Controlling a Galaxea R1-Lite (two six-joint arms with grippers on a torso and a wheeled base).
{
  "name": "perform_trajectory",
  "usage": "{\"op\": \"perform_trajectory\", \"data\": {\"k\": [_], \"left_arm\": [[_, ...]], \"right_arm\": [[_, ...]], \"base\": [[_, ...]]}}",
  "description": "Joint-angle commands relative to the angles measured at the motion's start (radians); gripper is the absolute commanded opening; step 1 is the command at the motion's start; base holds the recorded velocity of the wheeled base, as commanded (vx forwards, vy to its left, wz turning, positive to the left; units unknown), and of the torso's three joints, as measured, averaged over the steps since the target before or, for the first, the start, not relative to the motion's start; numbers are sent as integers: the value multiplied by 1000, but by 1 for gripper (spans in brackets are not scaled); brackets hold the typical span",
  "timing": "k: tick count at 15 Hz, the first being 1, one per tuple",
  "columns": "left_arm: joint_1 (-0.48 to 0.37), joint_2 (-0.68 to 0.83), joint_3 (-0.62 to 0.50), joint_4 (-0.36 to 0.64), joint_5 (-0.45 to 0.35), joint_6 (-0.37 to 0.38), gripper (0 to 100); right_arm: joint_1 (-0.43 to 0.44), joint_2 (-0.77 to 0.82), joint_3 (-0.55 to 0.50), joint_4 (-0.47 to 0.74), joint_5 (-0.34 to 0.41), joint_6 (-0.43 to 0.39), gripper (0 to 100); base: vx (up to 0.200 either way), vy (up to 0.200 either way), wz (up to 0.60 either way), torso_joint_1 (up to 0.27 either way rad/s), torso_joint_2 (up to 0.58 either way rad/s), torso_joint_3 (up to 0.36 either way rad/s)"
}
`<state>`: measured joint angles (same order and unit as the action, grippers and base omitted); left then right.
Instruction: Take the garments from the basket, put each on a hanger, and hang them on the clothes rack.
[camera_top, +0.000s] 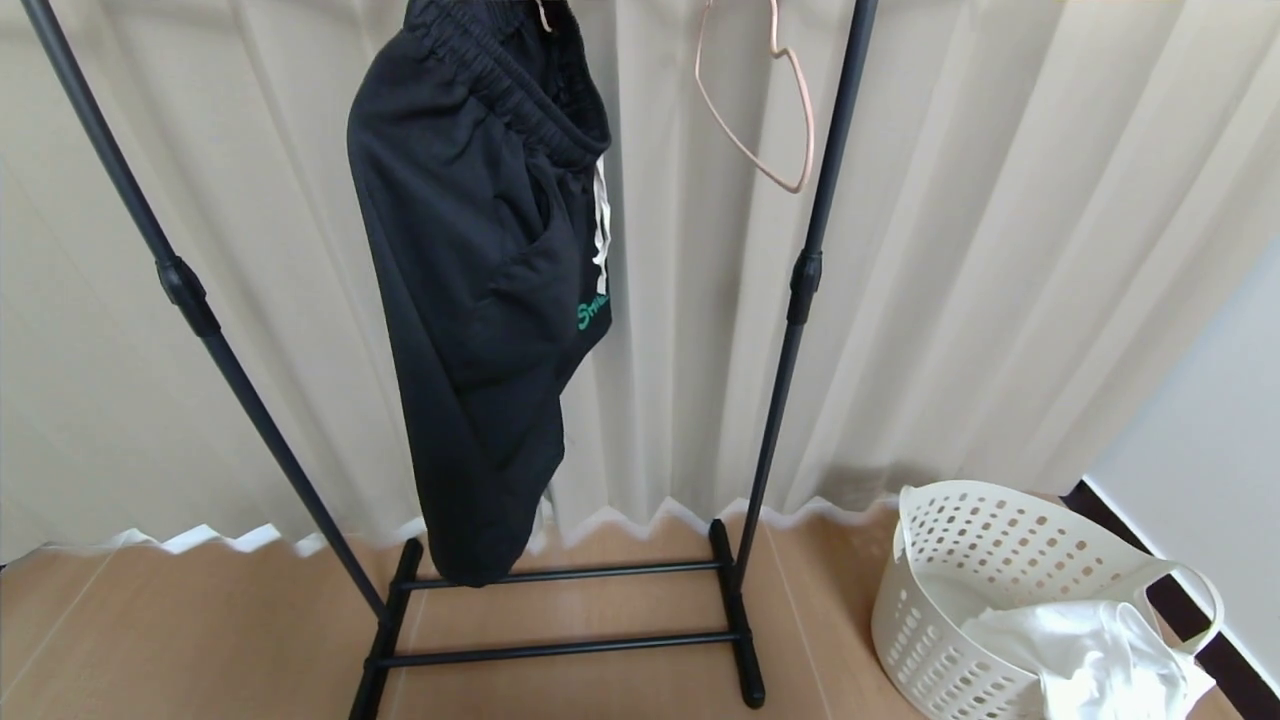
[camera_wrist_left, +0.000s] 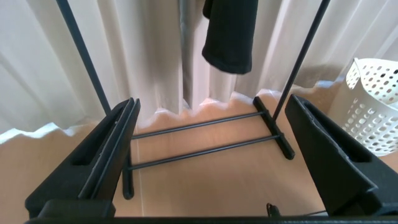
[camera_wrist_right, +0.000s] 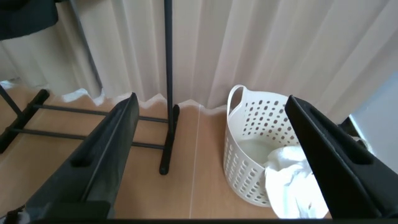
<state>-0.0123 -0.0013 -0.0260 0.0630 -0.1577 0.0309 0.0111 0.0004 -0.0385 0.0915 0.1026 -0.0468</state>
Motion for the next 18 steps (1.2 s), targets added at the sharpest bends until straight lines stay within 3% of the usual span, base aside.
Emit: {"op": "perform_trajectory", "data": {"k": [1,6,11,18], "left_arm": [[0,1,0,0,0,0,100],[0,1,0,0,0,-2,100],[0,1,0,0,0,-2,100],[0,1,0,0,0,-3,100]], "right_arm": [[1,0,0,1,0,-1,100],[1,0,0,-1,0,1,100],[0,0,0,1,0,2,100],[1,0,0,1,0,2,100]], "base": [[0,0,0,-36,442,388],[0,0,0,-18,420,400],[0,0,0,4,73,79],[0,0,-600,12,30,40]]}}
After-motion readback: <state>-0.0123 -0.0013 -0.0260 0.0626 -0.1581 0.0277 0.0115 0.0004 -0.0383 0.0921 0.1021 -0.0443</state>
